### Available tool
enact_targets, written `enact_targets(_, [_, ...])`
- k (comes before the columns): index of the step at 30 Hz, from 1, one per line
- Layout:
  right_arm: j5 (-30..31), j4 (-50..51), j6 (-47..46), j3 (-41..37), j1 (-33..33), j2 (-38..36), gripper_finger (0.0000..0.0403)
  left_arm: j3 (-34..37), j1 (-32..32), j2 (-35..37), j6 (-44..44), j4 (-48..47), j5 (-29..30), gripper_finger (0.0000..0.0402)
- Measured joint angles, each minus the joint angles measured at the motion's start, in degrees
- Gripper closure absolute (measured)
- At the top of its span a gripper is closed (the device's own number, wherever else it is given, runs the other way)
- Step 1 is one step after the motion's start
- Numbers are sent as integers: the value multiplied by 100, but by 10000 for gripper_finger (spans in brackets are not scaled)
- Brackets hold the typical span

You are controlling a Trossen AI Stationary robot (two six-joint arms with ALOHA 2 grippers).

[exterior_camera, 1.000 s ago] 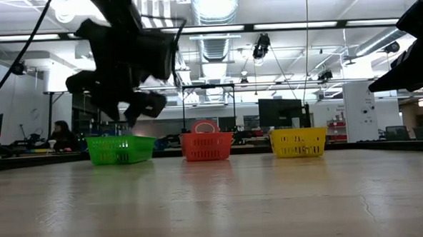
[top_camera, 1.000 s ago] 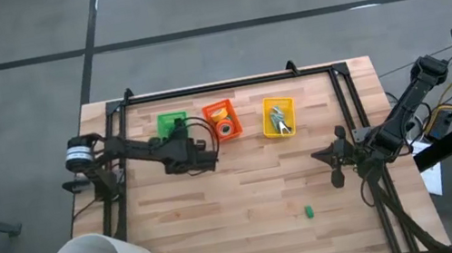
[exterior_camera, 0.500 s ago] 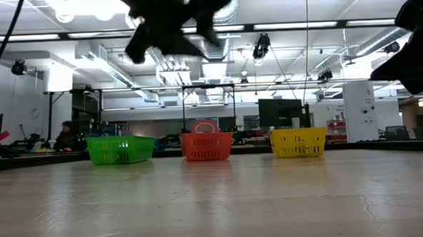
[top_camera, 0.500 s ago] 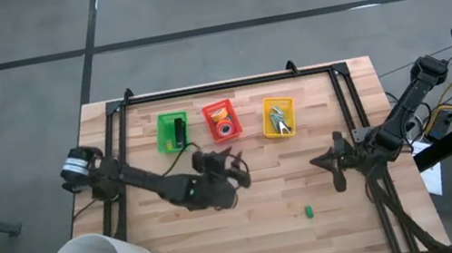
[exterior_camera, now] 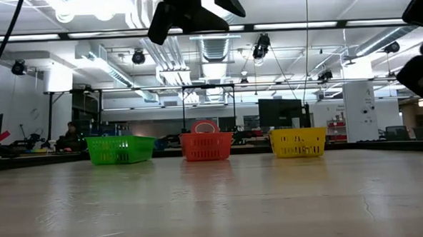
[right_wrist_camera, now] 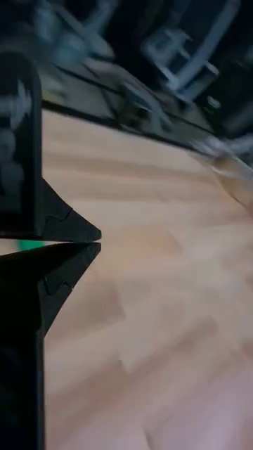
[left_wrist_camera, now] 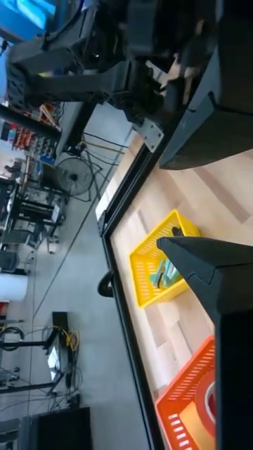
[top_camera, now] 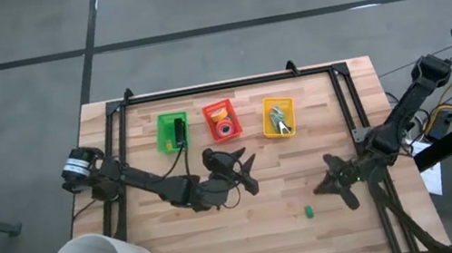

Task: Pick and place Stapler, Stapler remover, tape
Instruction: Put the green stapler into the green bin

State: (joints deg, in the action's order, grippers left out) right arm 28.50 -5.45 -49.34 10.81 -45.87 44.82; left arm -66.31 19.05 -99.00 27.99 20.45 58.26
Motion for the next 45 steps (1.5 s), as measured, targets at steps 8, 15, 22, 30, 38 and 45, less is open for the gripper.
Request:
enact_targets(8, [-1113, -135, 116, 375, -39, 1395, 324, 3, -2, 0, -13, -7, -76, 234])
enact_targets(15, [-1205, -134, 574, 1001, -328, 2817, 223, 3, 4, 0, 13, -6, -133, 234])
enact_targets(22, [-1145, 233, 713, 1513, -350, 3851, 135, 3, 7, 0, 60, -9, -295, 234])
enact_targets(30, [-476, 355, 621, 1632, -364, 4155, 95, 3, 18, 0, 63, -7, -341, 234])
enact_targets(38, [172, 356, 599, 1606, -311, 4163, 97, 3, 18, 0, 66, -9, -341, 234])
enact_targets(45, [-10, 3, 594, 1604, -303, 4160, 111, 3, 15, -57, 90, 1, -339, 234])
